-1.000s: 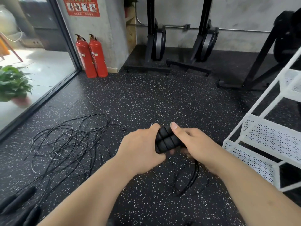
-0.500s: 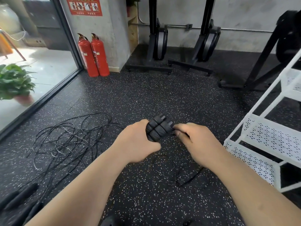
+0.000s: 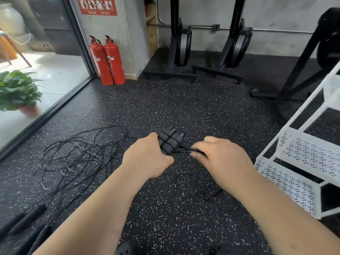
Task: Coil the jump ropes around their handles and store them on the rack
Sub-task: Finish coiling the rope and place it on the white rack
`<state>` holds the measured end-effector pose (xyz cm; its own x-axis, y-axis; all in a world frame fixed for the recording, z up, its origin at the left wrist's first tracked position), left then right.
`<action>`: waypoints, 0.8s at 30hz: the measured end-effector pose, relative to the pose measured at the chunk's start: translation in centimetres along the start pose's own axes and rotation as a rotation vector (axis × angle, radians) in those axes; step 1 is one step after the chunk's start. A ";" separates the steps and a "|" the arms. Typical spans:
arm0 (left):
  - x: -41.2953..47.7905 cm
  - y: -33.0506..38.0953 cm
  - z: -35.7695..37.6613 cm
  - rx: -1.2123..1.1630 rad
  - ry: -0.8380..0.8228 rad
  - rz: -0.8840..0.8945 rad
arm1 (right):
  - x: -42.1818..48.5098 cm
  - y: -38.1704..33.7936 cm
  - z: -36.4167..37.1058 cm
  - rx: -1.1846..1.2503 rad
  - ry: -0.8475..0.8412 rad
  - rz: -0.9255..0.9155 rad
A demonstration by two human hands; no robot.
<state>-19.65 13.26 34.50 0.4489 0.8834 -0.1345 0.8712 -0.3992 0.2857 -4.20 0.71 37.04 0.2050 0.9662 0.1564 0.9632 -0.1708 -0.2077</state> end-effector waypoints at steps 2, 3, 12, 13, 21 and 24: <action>-0.1 0.0 0.1 0.105 0.014 0.010 | -0.2 -0.5 -0.5 -0.045 -0.007 -0.018; -0.3 0.2 0.2 0.141 0.015 0.025 | -0.2 -0.8 -0.8 -0.061 -0.005 -0.030; -3.5 5.6 5.5 0.360 -0.126 0.385 | -0.3 2.5 -1.0 0.265 -0.151 0.053; -3.8 6.0 5.5 0.357 -0.136 0.435 | -0.4 3.4 -0.8 0.368 -0.188 0.083; -5.9 8.8 3.9 0.273 -0.103 0.760 | -1.8 6.7 0.7 0.993 -0.345 0.162; -6.2 9.2 2.9 0.191 -0.072 0.786 | -2.0 7.1 1.0 1.162 -0.314 0.217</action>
<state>-13.88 3.42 35.23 0.9499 0.3117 -0.0245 0.3116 -0.9373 0.1560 2.04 -2.20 34.29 0.1364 0.9713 -0.1949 0.1529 -0.2151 -0.9646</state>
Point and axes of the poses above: each hand's wrist, its own x-axis towards the middle knuckle, its own z-axis out of the palm, y = z × x, the point moved 6 cm from there along x, towards the middle knuckle, and after that the axes turned 5 degrees about x, right-handed, at the moved point
